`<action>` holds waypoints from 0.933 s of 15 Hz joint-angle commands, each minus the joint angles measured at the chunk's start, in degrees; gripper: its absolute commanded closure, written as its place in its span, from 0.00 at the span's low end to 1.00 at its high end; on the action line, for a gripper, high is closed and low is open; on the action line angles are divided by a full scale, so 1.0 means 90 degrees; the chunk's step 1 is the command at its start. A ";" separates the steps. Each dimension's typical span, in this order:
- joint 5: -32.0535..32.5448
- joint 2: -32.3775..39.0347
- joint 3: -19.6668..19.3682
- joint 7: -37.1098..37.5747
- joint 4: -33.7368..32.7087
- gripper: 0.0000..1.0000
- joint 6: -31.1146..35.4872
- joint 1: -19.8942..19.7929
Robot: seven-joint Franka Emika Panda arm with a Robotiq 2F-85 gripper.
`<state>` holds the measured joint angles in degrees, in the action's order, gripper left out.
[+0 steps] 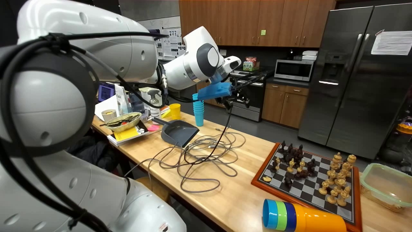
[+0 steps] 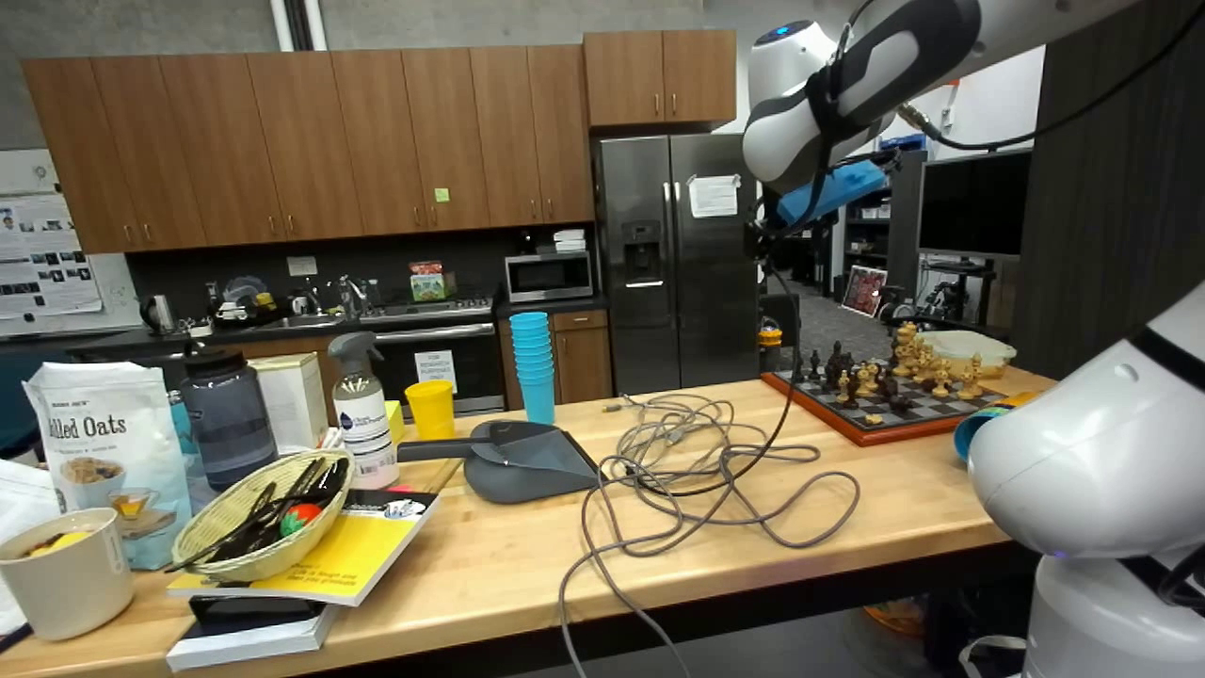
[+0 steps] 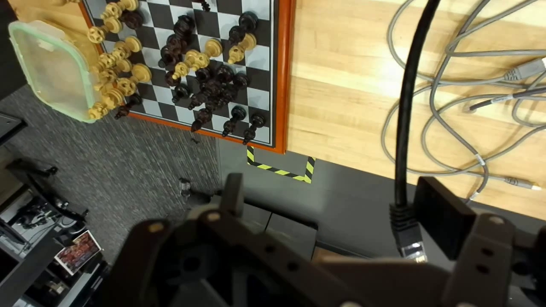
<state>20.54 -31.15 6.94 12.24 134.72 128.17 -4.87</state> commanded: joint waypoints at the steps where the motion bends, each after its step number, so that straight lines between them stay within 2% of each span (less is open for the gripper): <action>1: -0.0072 -0.0039 -0.0117 -0.0127 0.0158 0.00 0.0150 0.0072; 7: -0.1696 0.0134 -0.0795 -0.2142 0.0309 0.00 -0.0230 0.1031; 14: -0.2417 0.0153 -0.1011 -0.3481 0.0657 0.00 -0.1375 0.1390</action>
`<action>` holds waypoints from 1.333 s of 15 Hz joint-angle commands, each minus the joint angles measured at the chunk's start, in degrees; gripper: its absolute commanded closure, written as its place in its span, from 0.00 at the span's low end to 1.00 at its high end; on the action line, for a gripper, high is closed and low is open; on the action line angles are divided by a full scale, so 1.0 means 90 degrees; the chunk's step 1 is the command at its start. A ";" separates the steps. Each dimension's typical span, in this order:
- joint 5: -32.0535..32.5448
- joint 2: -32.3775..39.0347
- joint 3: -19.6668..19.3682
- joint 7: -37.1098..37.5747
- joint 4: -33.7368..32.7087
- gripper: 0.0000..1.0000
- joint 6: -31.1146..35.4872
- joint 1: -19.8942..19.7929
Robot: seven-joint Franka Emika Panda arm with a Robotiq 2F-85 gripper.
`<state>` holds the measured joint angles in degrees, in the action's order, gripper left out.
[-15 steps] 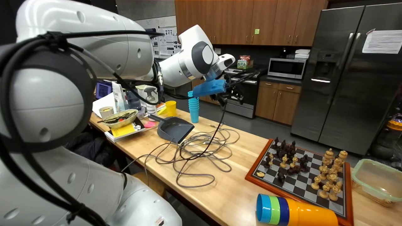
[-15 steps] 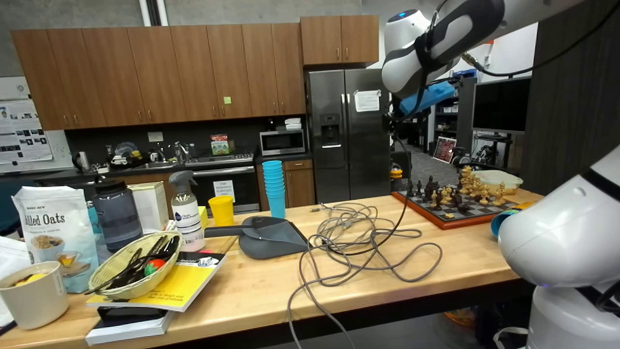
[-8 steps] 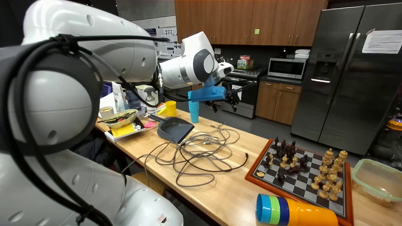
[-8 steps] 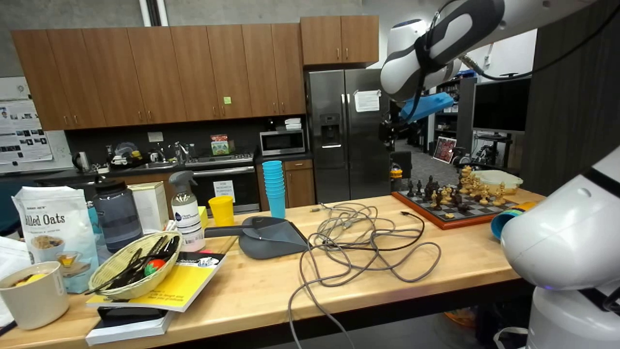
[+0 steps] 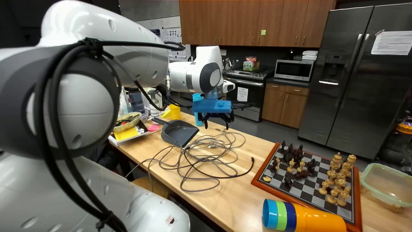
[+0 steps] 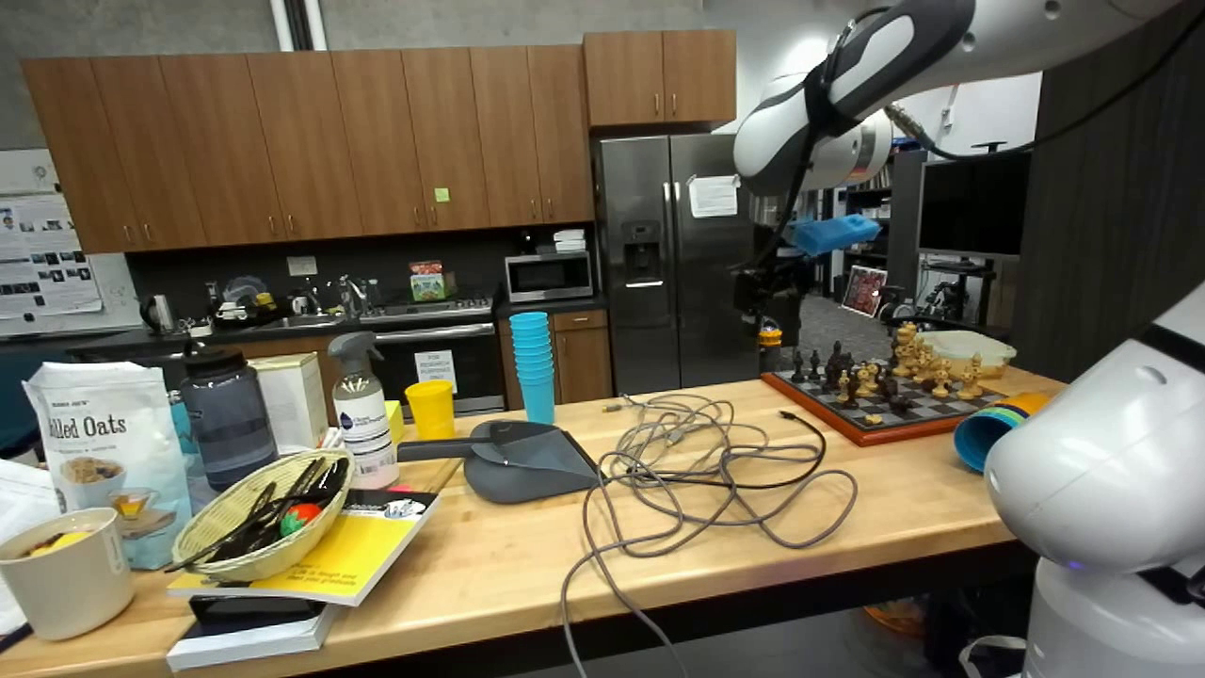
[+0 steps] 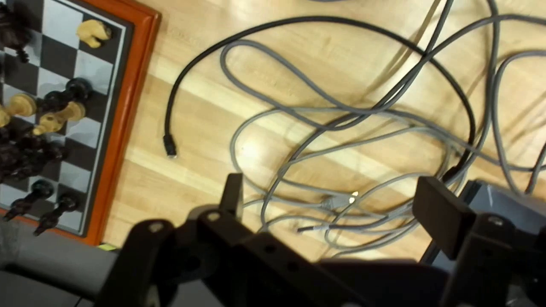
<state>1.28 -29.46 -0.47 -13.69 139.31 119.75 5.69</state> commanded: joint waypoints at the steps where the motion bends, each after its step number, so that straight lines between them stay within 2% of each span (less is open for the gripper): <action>1: -0.0363 -0.0028 -0.0156 -0.0620 0.0242 0.00 -0.0580 0.0230; 7: -0.1050 -0.0192 -0.0028 -0.0556 0.1045 0.00 -0.0598 0.0437; 14: -0.0771 -0.0140 0.0030 -0.2487 0.1954 0.00 0.0357 0.1114; 17: -0.0705 0.0042 0.0005 -0.3367 0.2091 0.00 0.0672 0.1305; 20: -0.0617 0.0337 -0.0061 -0.4375 0.2039 0.00 0.0683 0.1387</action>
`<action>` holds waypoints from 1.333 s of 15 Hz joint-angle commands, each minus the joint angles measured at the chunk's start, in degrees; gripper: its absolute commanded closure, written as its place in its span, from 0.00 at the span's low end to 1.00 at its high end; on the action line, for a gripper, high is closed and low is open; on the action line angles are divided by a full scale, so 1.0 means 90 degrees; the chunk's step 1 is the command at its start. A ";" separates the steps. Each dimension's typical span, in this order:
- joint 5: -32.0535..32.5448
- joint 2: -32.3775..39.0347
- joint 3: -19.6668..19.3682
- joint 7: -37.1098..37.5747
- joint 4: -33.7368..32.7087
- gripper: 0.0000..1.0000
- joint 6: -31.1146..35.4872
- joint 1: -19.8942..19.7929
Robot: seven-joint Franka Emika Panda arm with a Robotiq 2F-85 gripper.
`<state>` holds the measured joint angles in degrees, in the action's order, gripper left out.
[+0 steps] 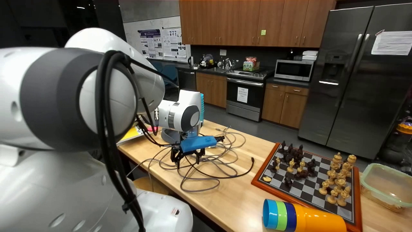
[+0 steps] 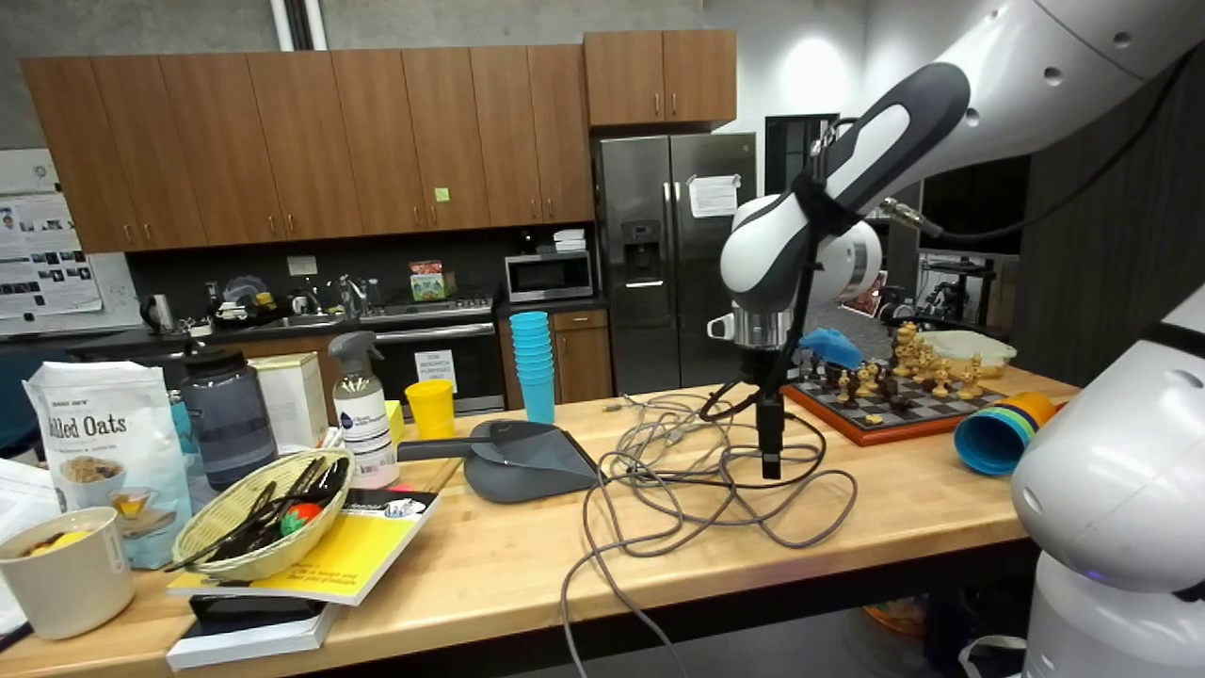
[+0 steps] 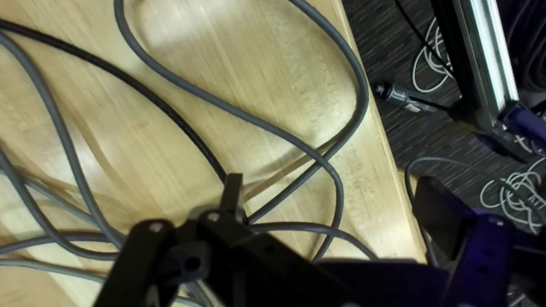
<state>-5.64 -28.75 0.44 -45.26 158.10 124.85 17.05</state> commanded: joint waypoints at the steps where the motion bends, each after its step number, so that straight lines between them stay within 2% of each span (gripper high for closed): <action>1: 0.0186 0.0334 -0.0168 -0.1208 -0.0076 0.00 0.0102 0.0127; 6: 0.0551 0.0737 -0.0151 -0.2884 -0.0161 0.00 0.0342 0.0032; 10: 0.0520 0.0867 -0.0099 -0.3760 -0.0155 0.00 0.0651 -0.0014; 15: 0.0398 0.1004 -0.0059 -0.4094 -0.0199 0.00 0.0884 -0.0075; 20: -0.0091 0.1341 -0.0087 -0.3952 -0.0503 0.00 0.0697 -0.0098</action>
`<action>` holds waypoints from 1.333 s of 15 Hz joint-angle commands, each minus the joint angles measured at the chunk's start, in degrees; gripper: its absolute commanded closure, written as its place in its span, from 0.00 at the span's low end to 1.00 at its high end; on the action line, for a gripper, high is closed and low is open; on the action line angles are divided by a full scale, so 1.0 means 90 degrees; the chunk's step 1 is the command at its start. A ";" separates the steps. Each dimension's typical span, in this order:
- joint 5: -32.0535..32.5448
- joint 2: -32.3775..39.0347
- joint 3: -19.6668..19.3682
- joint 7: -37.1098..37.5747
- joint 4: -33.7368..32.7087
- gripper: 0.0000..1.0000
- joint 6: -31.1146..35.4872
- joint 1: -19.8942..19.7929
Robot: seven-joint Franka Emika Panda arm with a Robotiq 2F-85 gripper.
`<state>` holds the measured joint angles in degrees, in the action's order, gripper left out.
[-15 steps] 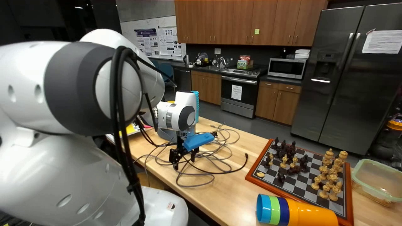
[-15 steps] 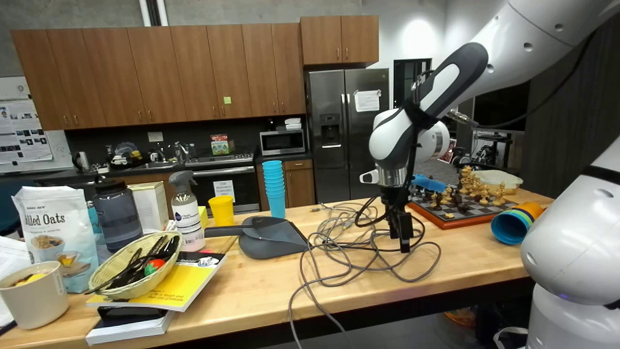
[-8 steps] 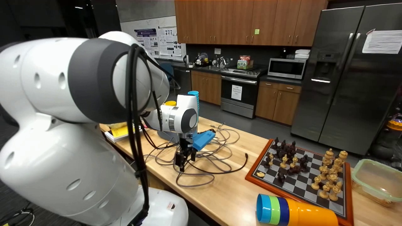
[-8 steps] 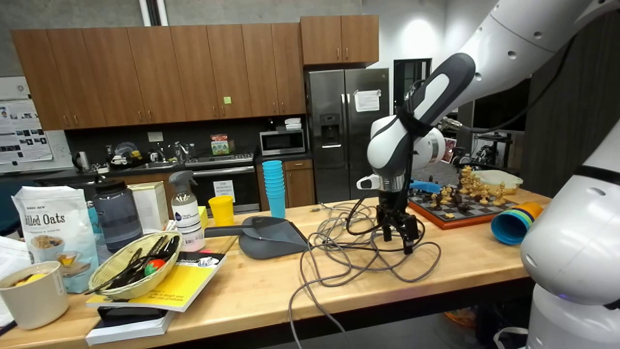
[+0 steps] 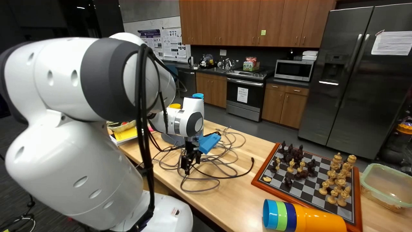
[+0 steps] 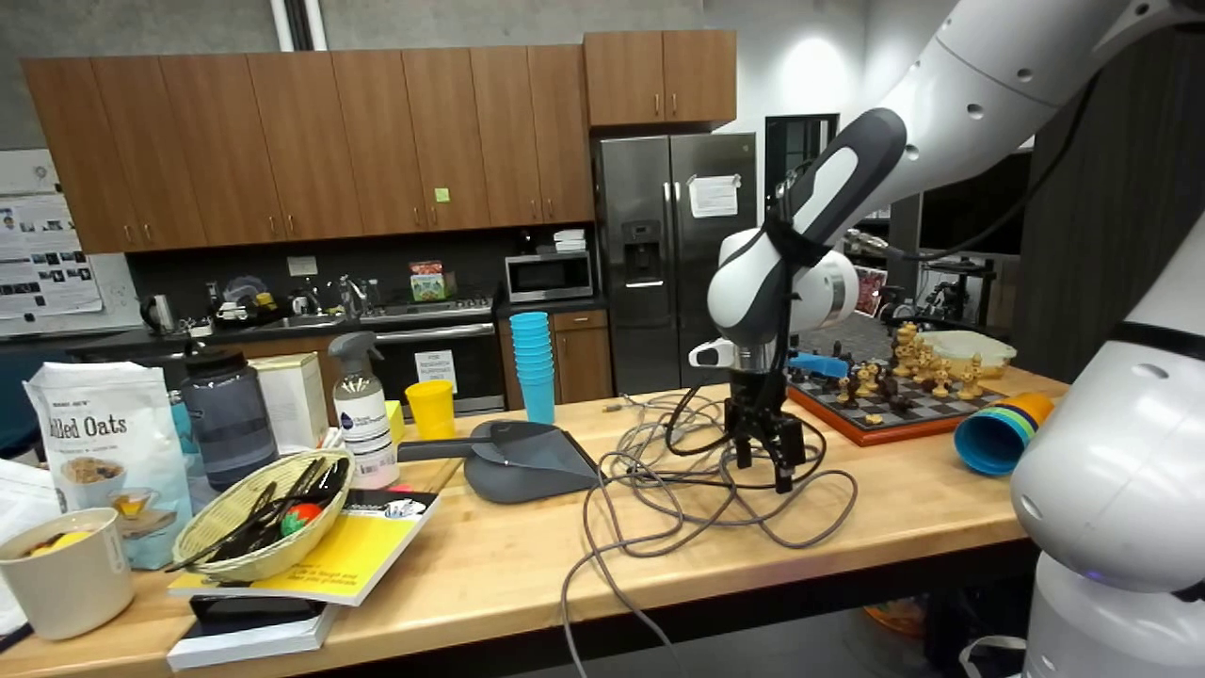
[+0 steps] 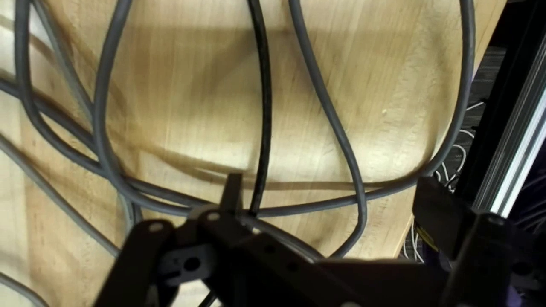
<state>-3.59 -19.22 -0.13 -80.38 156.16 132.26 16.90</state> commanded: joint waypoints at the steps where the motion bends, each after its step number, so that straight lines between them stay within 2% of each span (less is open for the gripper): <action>1: -0.0437 0.0350 -0.0029 -0.0087 -0.0351 0.00 -0.0156 -0.0088; 8: -0.0846 0.0968 0.0004 -0.0208 -0.0779 0.00 -0.0249 -0.0291; 15: -0.0911 0.1254 0.0050 -0.0173 -0.0929 0.00 -0.0326 -0.0654; 16: -0.0909 0.1302 0.0055 -0.0113 -0.0962 0.03 -0.0328 -0.0703; 17: -0.0911 0.1309 0.0057 -0.0087 -0.0963 0.26 -0.0334 -0.0746; 19: -0.0957 0.1342 0.0060 -0.0058 -0.0987 0.29 -0.0373 -0.0809; 20: -0.0985 0.1383 0.0057 -0.0062 -0.1019 0.35 -0.0369 -0.0836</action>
<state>-10.73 -7.57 -0.07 -80.66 148.26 130.15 10.79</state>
